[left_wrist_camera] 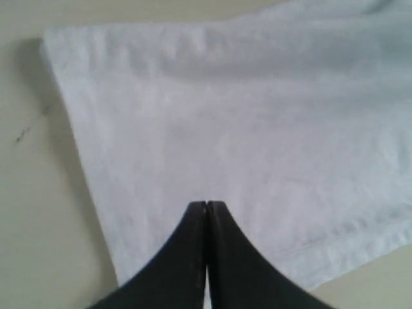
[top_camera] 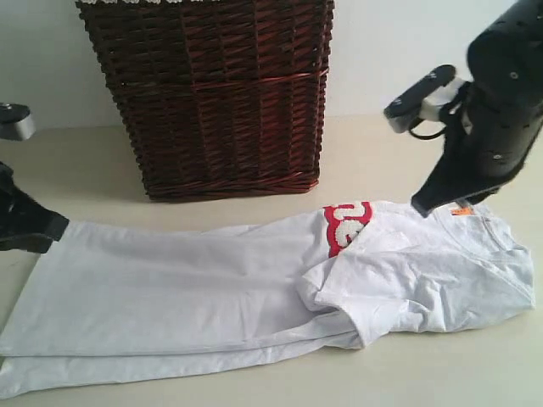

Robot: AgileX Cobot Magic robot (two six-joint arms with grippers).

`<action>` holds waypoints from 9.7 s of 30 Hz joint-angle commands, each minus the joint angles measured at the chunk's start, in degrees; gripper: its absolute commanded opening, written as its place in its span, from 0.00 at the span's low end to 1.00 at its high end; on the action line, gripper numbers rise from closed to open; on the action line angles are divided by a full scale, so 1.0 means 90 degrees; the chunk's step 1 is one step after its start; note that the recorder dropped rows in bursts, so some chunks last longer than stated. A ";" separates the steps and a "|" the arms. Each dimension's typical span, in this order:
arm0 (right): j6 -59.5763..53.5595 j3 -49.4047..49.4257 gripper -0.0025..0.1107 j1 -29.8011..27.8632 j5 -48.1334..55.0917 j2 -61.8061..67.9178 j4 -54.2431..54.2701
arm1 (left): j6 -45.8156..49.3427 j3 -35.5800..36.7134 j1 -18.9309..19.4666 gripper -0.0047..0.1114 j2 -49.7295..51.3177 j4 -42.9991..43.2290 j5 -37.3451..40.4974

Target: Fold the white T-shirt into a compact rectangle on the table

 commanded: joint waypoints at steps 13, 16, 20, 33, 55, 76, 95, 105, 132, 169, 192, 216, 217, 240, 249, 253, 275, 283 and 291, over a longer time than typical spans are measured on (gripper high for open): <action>-0.2678 0.0302 0.49 -0.3271 -0.0473 0.1013 0.4605 | 0.0943 -0.0124 0.0439 0.34 -0.2146 -0.2430 -0.0417; -0.2637 0.0292 0.49 -0.3271 -0.0626 0.1088 0.4389 | 0.0996 0.0202 0.0439 0.20 -0.3432 -0.2473 -0.0943; -0.1907 0.0090 0.49 -0.3271 -0.0493 0.1088 0.3701 | 0.1064 0.0722 0.0435 0.04 -0.5256 -0.2473 -0.1587; -0.1921 -0.0530 0.49 -0.3319 0.0236 0.1891 0.3667 | 0.1056 0.1572 0.0247 0.04 -0.9175 -0.2372 -0.2150; -0.1889 -0.0544 0.49 -0.3319 -0.0003 0.1895 0.3612 | 0.1042 0.2291 0.0261 0.04 -0.9199 -0.2350 -0.2203; -0.1889 -0.0544 0.49 -0.3319 -0.0003 0.1895 0.3612 | 0.1054 0.2291 0.0261 0.04 -0.9199 -0.2349 -0.2203; -0.1891 -0.0544 0.49 -0.3319 -0.0019 0.1907 0.3612 | -0.3574 0.3114 0.0356 0.04 -0.9199 0.2401 -0.2768; -0.1891 -0.0544 0.49 -0.3319 -0.0019 0.1907 0.3612 | -0.3721 0.4489 0.1013 0.04 -0.9199 0.2499 -0.3878; -0.1891 -0.0544 0.49 -0.3319 -0.0019 0.1907 0.3612 | -0.2645 0.5389 0.1221 0.04 -0.9199 0.2331 -0.2405; -0.1891 -0.0544 0.49 -0.3319 -0.0019 0.1907 0.3612 | -0.3266 0.5389 0.1221 0.04 -0.9199 0.2282 -0.2069; -0.1352 -0.0530 0.49 -0.3305 -0.1006 0.1940 0.3996 | -0.3266 0.5389 0.1221 0.04 -0.9199 0.2282 -0.2069; -0.0504 -0.1326 0.49 -0.3317 0.1079 0.1844 0.3560 | -0.3266 0.5389 0.1221 0.04 -0.9199 0.2282 -0.2069; -0.0629 -0.1326 0.49 -0.3317 0.0993 0.1844 0.3665 | -0.3266 0.5389 0.1221 0.04 -0.9199 0.2282 -0.2069; -0.4113 -0.1407 0.58 -0.4189 0.1233 0.3350 0.6913 | -0.3266 0.5389 0.1221 0.04 -0.9199 0.2282 -0.2069; -0.3755 -0.1407 0.47 -0.4002 0.0916 0.3739 0.6623 | -0.3266 0.5389 0.1221 0.04 -0.9199 0.2282 -0.2069; -0.3743 -0.1407 0.05 -0.4003 0.1068 0.3739 0.6152 | -0.3266 0.5389 0.1221 0.04 -0.9199 0.2282 -0.2069; -0.2375 -0.1942 0.02 -0.3908 0.2160 0.1128 0.4977 | -0.3266 0.5389 0.1221 0.04 -0.9199 0.2282 -0.2069; -0.2640 -0.1942 0.02 -0.2004 0.2292 0.0373 0.5921 | -0.3266 0.5389 0.1221 0.04 -0.9199 0.2282 -0.2069; -0.1901 -0.1942 0.02 0.0847 0.1062 0.0739 0.6137 | -0.3266 0.5389 0.1221 0.04 -0.9199 0.2282 -0.2069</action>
